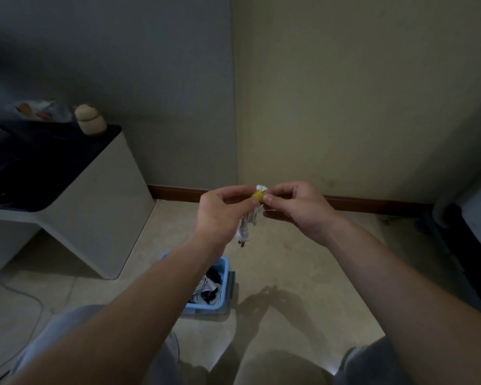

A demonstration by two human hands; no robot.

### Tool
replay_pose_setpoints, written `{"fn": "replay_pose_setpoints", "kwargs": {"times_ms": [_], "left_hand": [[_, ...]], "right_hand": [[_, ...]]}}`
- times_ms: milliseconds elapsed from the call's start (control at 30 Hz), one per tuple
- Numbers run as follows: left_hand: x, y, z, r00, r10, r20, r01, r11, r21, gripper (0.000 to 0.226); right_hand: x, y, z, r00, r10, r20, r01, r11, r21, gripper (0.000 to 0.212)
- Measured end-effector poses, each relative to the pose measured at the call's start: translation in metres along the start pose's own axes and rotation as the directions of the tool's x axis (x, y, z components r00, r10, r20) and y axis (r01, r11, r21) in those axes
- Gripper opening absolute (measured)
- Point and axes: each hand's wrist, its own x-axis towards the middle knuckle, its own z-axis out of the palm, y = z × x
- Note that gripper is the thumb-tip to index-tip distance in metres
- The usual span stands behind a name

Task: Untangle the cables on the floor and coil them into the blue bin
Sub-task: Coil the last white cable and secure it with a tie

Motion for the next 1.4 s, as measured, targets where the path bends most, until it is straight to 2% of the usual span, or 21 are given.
{"fn": "replay_pose_setpoints", "kwargs": {"times_ms": [300,500,633,733,1000,1100,1167,1267,1400], "left_hand": [[0.0,-0.003,0.007,0.998,-0.066,-0.021,0.065,0.995,-0.07,0.018],[0.001,-0.004,0.008,0.995,-0.094,-0.01,0.093,0.99,-0.109,0.018],[0.002,-0.005,0.009,0.993,-0.116,-0.015,0.113,0.987,-0.113,0.017],[0.004,-0.009,0.009,0.992,-0.128,-0.003,0.126,0.984,-0.127,0.017],[0.004,-0.016,0.011,0.991,-0.134,-0.02,0.128,0.975,-0.179,0.018],[0.004,-0.017,0.011,0.989,-0.145,-0.02,0.138,0.969,-0.205,0.017],[0.004,-0.018,0.011,0.988,-0.152,-0.019,0.143,0.963,-0.229,0.016],[0.003,-0.019,0.013,0.988,-0.15,-0.036,0.137,0.96,-0.243,0.015],[0.004,-0.02,0.016,0.986,-0.16,-0.041,0.144,0.955,-0.261,0.015]], "right_hand": [[0.0,-0.002,-0.005,0.996,0.092,-0.013,-0.092,0.996,-0.015,0.004],[0.0,0.002,-0.004,0.996,0.039,-0.083,-0.05,0.988,-0.143,0.008],[0.001,0.005,0.0,0.988,-0.047,-0.145,-0.01,0.928,-0.373,0.013],[-0.001,0.006,0.0,0.98,-0.091,-0.174,0.008,0.903,-0.429,0.016],[-0.001,0.011,0.004,0.953,-0.157,-0.258,0.042,0.914,-0.403,0.013],[0.0,0.01,0.003,0.952,-0.134,-0.276,0.024,0.929,-0.369,0.014],[-0.001,0.01,0.005,0.966,-0.071,-0.249,-0.003,0.959,-0.283,0.01],[-0.001,0.012,0.011,0.975,-0.005,-0.22,-0.026,0.991,-0.134,0.016],[0.0,0.014,0.014,0.967,0.108,-0.232,-0.093,0.993,0.073,0.009]]}}
